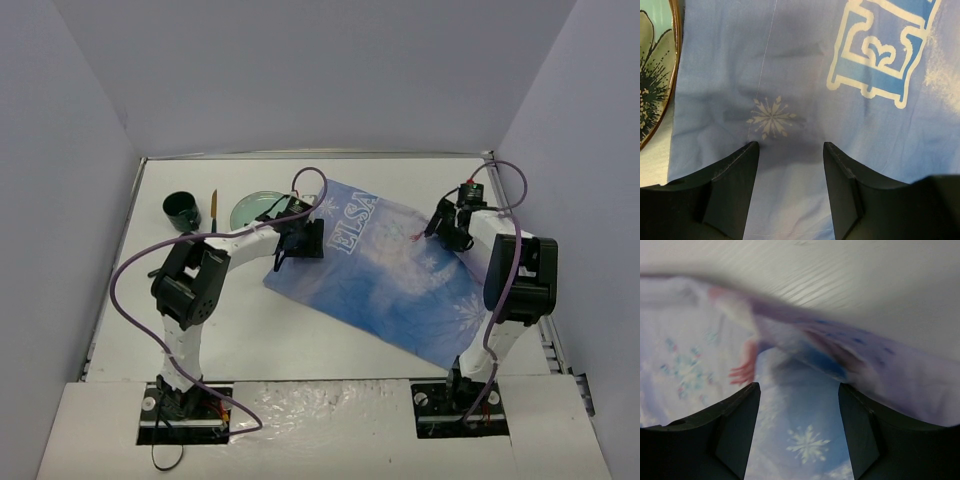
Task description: Set the dinner table for one person
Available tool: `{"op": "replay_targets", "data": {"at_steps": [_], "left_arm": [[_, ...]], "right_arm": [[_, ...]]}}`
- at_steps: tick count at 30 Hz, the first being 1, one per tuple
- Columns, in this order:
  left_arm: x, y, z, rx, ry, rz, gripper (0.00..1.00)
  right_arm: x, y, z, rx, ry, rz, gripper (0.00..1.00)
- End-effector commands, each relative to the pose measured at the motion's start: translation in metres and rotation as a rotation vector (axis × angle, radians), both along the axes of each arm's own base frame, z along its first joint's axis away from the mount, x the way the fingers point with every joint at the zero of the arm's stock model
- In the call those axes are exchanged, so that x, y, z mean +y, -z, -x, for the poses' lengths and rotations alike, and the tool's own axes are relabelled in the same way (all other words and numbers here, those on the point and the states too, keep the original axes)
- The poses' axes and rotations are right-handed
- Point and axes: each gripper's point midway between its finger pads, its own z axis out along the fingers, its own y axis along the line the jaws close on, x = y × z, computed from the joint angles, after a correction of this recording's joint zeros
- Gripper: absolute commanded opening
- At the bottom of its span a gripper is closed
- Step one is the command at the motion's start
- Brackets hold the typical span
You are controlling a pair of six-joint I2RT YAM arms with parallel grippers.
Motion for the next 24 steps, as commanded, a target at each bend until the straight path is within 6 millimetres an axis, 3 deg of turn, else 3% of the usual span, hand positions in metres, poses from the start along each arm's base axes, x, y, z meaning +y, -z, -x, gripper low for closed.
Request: {"op": "replay_targets", "data": {"at_steps": [1, 6, 13, 17, 22, 24], "left_arm": [[0.025, 0.037, 0.017, 0.092, -0.016, -0.120, 0.50], [0.025, 0.037, 0.015, 0.089, -0.023, -0.122, 0.50], [0.025, 0.037, 0.011, 0.089, -0.026, -0.119, 0.50], [0.024, 0.036, 0.008, 0.088, -0.023, -0.120, 0.50], [0.025, 0.038, 0.006, 0.091, -0.026, -0.124, 0.50], [0.029, 0.039, 0.004, 0.094, -0.038, -0.129, 0.50]], "right_arm": [[-0.037, -0.023, -0.032, -0.081, 0.117, 0.086, 0.60], [-0.079, -0.044, -0.048, -0.113, 0.196, 0.232, 0.61], [-0.098, -0.085, -0.059, -0.175, 0.230, 0.383, 0.61], [-0.065, -0.110, -0.067, -0.235, 0.112, 0.406, 0.61], [-0.006, -0.112, -0.066, -0.278, -0.047, 0.316, 0.61], [0.035, -0.106, -0.064, -0.291, -0.126, 0.233, 0.62]]}}
